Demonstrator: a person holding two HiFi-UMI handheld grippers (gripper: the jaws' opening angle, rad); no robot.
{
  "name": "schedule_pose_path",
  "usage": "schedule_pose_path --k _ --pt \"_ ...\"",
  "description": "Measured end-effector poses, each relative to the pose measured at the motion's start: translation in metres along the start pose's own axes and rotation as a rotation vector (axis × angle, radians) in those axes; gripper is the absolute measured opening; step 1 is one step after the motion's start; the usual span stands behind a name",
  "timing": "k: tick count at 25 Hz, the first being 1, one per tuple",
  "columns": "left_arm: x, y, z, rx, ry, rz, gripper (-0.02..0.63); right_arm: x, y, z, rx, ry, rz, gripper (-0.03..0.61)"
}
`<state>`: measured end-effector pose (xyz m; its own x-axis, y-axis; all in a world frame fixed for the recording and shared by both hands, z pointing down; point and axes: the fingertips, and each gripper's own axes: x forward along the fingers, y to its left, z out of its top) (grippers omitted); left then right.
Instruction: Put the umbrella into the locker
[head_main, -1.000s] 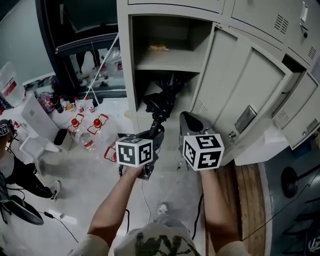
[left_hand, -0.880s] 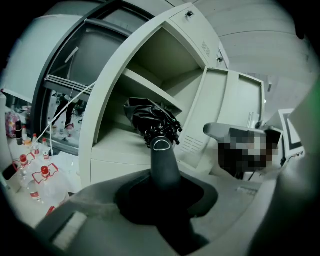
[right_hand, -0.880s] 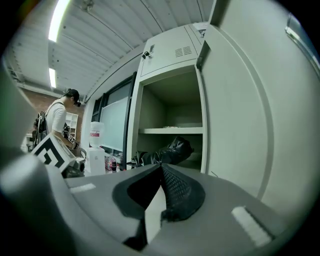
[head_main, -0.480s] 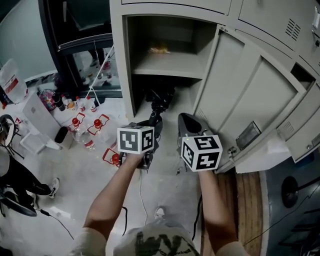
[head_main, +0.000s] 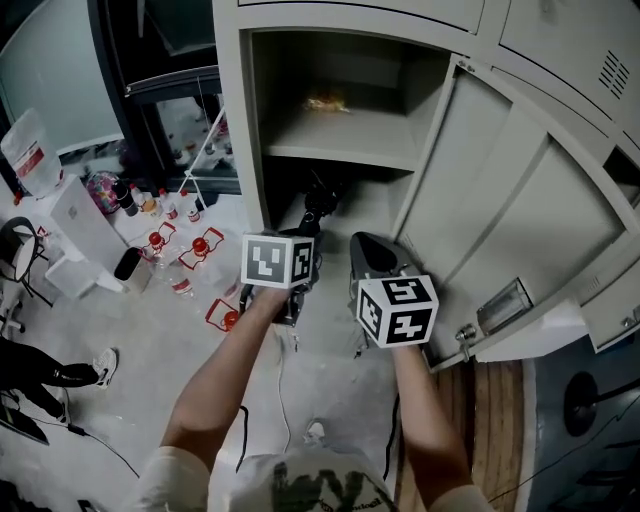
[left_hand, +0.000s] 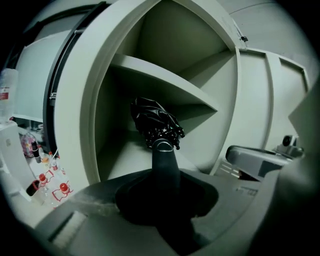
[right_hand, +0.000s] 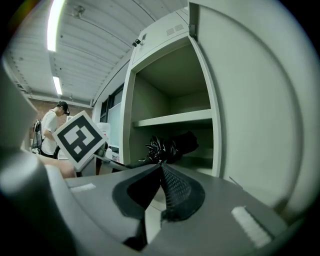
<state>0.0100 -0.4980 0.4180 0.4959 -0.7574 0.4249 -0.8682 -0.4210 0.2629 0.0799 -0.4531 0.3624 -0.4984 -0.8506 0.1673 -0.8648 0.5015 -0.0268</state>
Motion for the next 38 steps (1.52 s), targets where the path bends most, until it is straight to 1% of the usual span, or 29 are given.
schedule_pose_path --k 4,7,11,14,24,31,38 --pt "0.015 0.007 0.003 0.014 0.029 0.027 0.103 0.012 -0.003 -0.004 0.010 0.003 0.022 -0.005" --pt "0.025 0.011 0.009 0.038 0.052 0.050 0.104 0.019 -0.006 -0.006 0.015 0.004 0.028 -0.005" --pt "0.046 0.019 0.013 0.063 0.095 0.061 0.104 0.026 -0.011 -0.008 0.018 0.005 0.028 -0.005" --pt "0.052 0.021 0.020 0.074 0.127 0.089 0.106 0.030 -0.015 -0.008 0.022 0.002 0.029 -0.005" --pt "0.083 0.027 0.025 0.148 0.211 0.110 0.110 0.039 -0.024 -0.008 0.084 0.001 0.005 -0.005" --pt "0.093 0.034 0.019 0.174 0.224 0.114 0.114 0.039 -0.025 -0.008 0.092 -0.005 0.004 -0.005" --pt "0.093 0.035 0.017 0.196 0.189 0.115 0.123 0.039 -0.025 -0.010 0.099 0.001 0.005 -0.005"
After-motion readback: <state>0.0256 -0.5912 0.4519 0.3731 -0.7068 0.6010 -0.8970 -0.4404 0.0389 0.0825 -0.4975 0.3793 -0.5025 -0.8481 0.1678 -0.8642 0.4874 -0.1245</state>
